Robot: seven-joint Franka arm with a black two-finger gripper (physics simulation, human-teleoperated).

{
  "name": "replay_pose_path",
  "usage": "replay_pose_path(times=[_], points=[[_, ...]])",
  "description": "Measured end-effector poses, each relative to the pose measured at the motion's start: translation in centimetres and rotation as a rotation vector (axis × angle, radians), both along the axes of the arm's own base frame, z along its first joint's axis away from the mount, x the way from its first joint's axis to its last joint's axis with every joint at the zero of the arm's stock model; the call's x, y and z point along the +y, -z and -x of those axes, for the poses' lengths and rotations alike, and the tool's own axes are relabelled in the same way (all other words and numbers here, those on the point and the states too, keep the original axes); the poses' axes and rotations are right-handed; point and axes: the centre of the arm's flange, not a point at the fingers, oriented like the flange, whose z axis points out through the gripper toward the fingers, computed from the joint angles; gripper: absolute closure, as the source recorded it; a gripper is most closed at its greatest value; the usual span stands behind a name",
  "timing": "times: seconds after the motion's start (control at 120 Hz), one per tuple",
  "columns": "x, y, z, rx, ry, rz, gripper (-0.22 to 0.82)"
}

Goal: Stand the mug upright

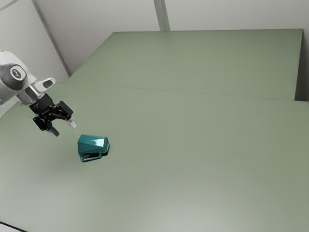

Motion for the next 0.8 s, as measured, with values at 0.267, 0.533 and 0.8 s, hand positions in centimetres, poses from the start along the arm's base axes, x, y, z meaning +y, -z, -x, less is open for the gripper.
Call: replay_pose_path(times=[0.267,0.533,0.8], points=[[1.9,2.9,0.8,-0.140,0.022,-0.005,0.00],[4.4,5.5,1.0,-0.217,0.017,-0.003,0.00],[3.7,9.6,-0.5,-0.276,0.005,0.052,0.00]])
